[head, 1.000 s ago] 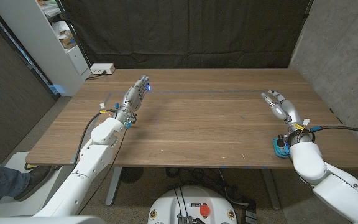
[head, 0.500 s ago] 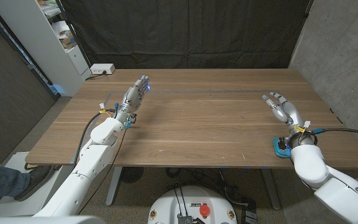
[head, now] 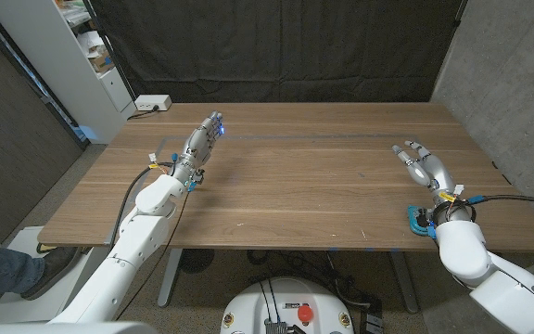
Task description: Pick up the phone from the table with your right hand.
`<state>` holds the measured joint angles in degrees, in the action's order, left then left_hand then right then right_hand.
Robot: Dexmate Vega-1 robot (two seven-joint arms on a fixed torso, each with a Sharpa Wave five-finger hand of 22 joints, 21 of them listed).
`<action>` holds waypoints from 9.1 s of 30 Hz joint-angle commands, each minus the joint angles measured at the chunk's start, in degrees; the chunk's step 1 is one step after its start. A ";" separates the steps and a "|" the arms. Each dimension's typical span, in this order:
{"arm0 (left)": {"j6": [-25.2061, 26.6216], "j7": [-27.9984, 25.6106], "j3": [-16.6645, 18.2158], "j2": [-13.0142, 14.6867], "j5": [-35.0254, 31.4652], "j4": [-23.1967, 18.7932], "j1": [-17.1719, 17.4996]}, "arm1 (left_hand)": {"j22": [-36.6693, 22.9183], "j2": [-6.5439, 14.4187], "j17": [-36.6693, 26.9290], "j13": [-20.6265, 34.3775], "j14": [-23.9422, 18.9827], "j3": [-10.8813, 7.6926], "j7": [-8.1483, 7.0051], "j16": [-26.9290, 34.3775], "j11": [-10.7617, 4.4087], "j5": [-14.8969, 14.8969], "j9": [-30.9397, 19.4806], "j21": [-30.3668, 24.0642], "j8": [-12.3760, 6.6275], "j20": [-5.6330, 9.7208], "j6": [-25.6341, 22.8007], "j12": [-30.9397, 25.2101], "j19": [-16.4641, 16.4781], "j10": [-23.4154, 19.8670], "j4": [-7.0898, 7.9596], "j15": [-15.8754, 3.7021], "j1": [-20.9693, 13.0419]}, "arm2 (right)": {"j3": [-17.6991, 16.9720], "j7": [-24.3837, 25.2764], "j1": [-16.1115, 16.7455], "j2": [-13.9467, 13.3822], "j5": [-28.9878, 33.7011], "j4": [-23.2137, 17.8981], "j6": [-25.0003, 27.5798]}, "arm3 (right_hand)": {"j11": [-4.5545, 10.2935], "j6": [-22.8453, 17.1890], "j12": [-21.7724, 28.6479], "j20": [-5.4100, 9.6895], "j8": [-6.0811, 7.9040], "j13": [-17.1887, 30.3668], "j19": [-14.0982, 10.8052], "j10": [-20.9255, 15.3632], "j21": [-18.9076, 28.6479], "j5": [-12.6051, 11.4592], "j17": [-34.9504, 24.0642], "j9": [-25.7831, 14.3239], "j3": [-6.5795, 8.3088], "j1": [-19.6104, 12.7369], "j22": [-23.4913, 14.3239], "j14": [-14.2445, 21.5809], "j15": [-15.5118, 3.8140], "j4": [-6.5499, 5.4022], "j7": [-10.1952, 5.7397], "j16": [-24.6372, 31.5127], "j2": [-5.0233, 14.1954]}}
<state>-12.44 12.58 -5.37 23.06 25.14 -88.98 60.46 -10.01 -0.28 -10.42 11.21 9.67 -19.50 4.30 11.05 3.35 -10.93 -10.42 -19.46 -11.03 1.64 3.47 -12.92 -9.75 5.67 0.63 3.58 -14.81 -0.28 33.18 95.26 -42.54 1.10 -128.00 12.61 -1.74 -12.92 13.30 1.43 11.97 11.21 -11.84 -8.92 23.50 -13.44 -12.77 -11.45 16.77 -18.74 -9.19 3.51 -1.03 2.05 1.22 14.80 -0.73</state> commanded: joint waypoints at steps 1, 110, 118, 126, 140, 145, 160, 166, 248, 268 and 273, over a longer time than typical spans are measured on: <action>0.44 0.45 -0.14 -0.04 0.27 0.56 -0.41 | -0.08 0.32 0.01 0.07 0.30 -0.03 0.17 -0.16 0.06 -0.05 0.08 0.31 0.12 0.09 -0.48 0.18 -6.48 -0.10 -0.15 0.13 -0.06 | -0.10 0.46 1.17 0.52 1.81 -0.96 2.33 | 0.27 -0.53 0.06 0.01 0.23 0.07 -0.34 -0.42 -0.17 -0.47 -0.05 -0.16 0.09 -0.33 -0.34 0.52 -0.02 0.52 0.04 -0.28 0.01; 0.89 -0.62 -1.69 -0.30 -0.82 -1.63 -0.40 | -0.15 0.88 -0.01 0.08 0.54 0.42 0.09 -0.19 0.20 -0.02 0.07 2.30 0.16 -0.32 -0.63 0.45 -6.15 0.02 -0.74 0.24 0.18 | 8.01 5.47 4.57 -5.32 13.50 -8.11 31.06 | 0.90 -1.07 -0.73 0.16 0.02 0.15 -1.84 -1.32 -2.54 -1.54 0.48 0.05 0.06 -1.17 -0.36 2.28 -0.81 1.59 -0.90 -0.72 -0.02; 1.04 -1.06 -1.57 -0.01 -0.80 -2.43 0.31 | -0.16 0.94 0.00 0.07 0.51 0.43 0.09 -0.18 0.16 -0.03 0.07 2.36 0.08 -0.13 -0.83 0.44 -5.94 -0.04 -0.79 0.10 0.17 | 8.93 5.81 4.70 -5.94 13.91 -8.11 32.48 | 0.97 -1.03 -0.79 0.27 -0.02 0.16 -2.27 -1.35 -2.62 -1.69 0.55 0.05 0.15 -1.49 -0.36 2.44 -0.92 1.82 -0.99 -0.76 -0.01; 0.95 -1.10 -1.66 0.24 -0.80 -2.84 0.71 | -0.16 1.01 0.00 0.07 0.50 0.44 0.10 -0.18 0.22 -0.03 0.07 2.50 0.08 -0.15 -0.89 0.45 -5.94 -0.05 -0.85 0.05 0.15 | 9.98 6.03 4.59 -6.39 13.91 -7.99 33.88 | 0.99 -0.95 -0.79 0.26 -0.07 0.17 -2.47 -1.54 -2.79 -1.83 0.60 0.06 0.22 -1.78 -0.36 2.64 -1.02 2.04 -1.08 -0.79 -0.02; 0.56 -0.71 -1.53 0.72 -0.39 -3.08 0.95 | -0.17 1.06 0.01 0.07 0.44 0.48 0.10 -0.16 0.22 -0.03 0.07 2.71 0.11 -0.29 -0.86 0.47 -5.90 -0.03 -0.94 0.15 0.14 | 13.96 6.68 2.30 -7.43 15.03 -8.52 39.79 | 1.18 -0.65 -0.89 0.23 -0.20 0.19 -2.64 -1.58 -3.12 -2.03 0.68 0.06 0.33 -2.23 -0.37 2.72 -1.07 2.39 -1.39 -0.93 -0.04; 0.46 -0.59 -1.40 0.63 -0.04 -2.75 0.89 | -0.17 1.09 0.00 0.07 0.45 0.50 0.05 -0.16 0.14 -0.03 0.07 2.80 0.11 -0.31 -0.89 0.49 -5.88 -0.02 -0.97 0.16 0.14 | 16.06 6.62 0.84 -8.13 15.40 -8.80 43.14 | 1.18 -0.53 -0.93 0.26 -0.25 0.19 -2.68 -1.57 -3.23 -2.08 0.72 0.07 0.38 -2.48 -0.37 2.74 -1.10 2.57 -1.47 -0.98 -0.08; 0.20 -0.26 -1.90 0.41 -0.15 -2.15 0.78 | -0.18 1.16 0.01 0.07 0.44 0.55 0.04 -0.16 0.14 -0.03 0.07 3.05 0.11 -0.38 -0.93 0.50 -5.80 -0.02 -1.07 0.14 0.15 | 21.44 6.77 -3.42 -10.84 14.27 -9.17 50.93 | 1.38 -0.23 -1.10 0.34 -0.35 0.22 -2.82 -1.46 -3.71 -2.27 0.83 0.06 0.52 -3.22 -0.38 2.85 -1.23 3.13 -1.68 -1.17 -0.21; 0.34 -0.70 -1.89 0.42 -0.35 -2.45 1.01 | -0.18 1.18 0.01 0.07 0.46 0.57 0.08 -0.17 0.15 -0.02 0.07 3.14 0.12 -0.41 -0.94 0.51 -5.77 -0.01 -1.11 0.07 0.15 | 21.91 7.32 -3.85 -11.36 12.92 -9.04 52.34 | 1.48 -0.10 -1.16 0.33 -0.39 0.22 -2.88 -1.40 -3.83 -2.31 0.84 0.06 0.58 -3.38 -0.39 2.90 -1.32 3.23 -1.72 -1.20 -0.19; 1.09 -3.92 -2.70 3.71 -2.38 -9.15 5.92 | -0.25 1.51 -0.02 0.08 1.19 0.92 0.01 -0.36 -0.05 -0.01 0.06 4.50 0.15 -0.92 -1.10 0.69 -5.58 0.35 -1.56 0.24 0.33 | 23.22 15.28 -5.43 -9.81 4.98 1.85 43.45 | 2.51 -4.36 -0.09 1.51 1.13 0.57 -11.21 -6.89 -5.05 -1.78 0.47 -0.10 4.14 -13.75 -0.55 8.90 -2.97 7.31 -2.51 0.35 4.30; 1.50 -3.17 -3.81 3.56 -2.44 -7.72 3.93 | -0.27 1.62 -0.02 0.09 1.22 1.02 0.02 -0.31 -0.17 -0.01 0.06 4.85 0.12 -1.13 -1.21 0.67 -5.56 0.34 -1.67 0.23 0.40 | 25.76 17.55 -7.70 -7.30 8.43 2.90 46.55 | 5.44 -13.33 1.21 6.23 2.75 0.71 -23.44 -16.84 -3.39 2.76 -2.60 -0.24 6.80 -27.95 -0.89 20.13 -7.88 8.16 -5.12 6.89 9.71; 1.71 -3.10 -4.00 3.47 -2.56 -7.28 3.54 | -0.27 1.65 -0.02 0.09 1.28 1.05 0.04 -0.32 -0.15 0.00 0.06 5.01 0.15 -1.18 -1.15 0.69 -5.62 0.41 -1.71 0.21 0.42 | 26.28 17.67 -8.30 -7.10 9.16 3.10 47.13 | 5.52 -15.01 1.42 6.80 3.07 0.78 -24.88 -18.33 -3.06 2.88 -3.43 -0.28 7.02 -30.64 -0.94 21.39 -8.45 8.23 -5.40 8.07 9.84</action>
<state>-11.17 9.26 -8.83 26.69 22.77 -97.08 64.91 -9.98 0.62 -10.42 11.21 9.67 -18.39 4.19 10.72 3.33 -10.93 -10.42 -14.80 -11.03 0.78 2.74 -12.30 -9.96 5.69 -0.79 3.58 -14.36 25.05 50.20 88.02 -50.48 8.74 -125.42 58.68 2.06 -26.40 14.40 3.16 14.47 11.88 -35.69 -24.60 19.97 -10.63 -15.75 -11.54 23.44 -46.70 -9.91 24.01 -2.66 10.27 -4.22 22.17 7.67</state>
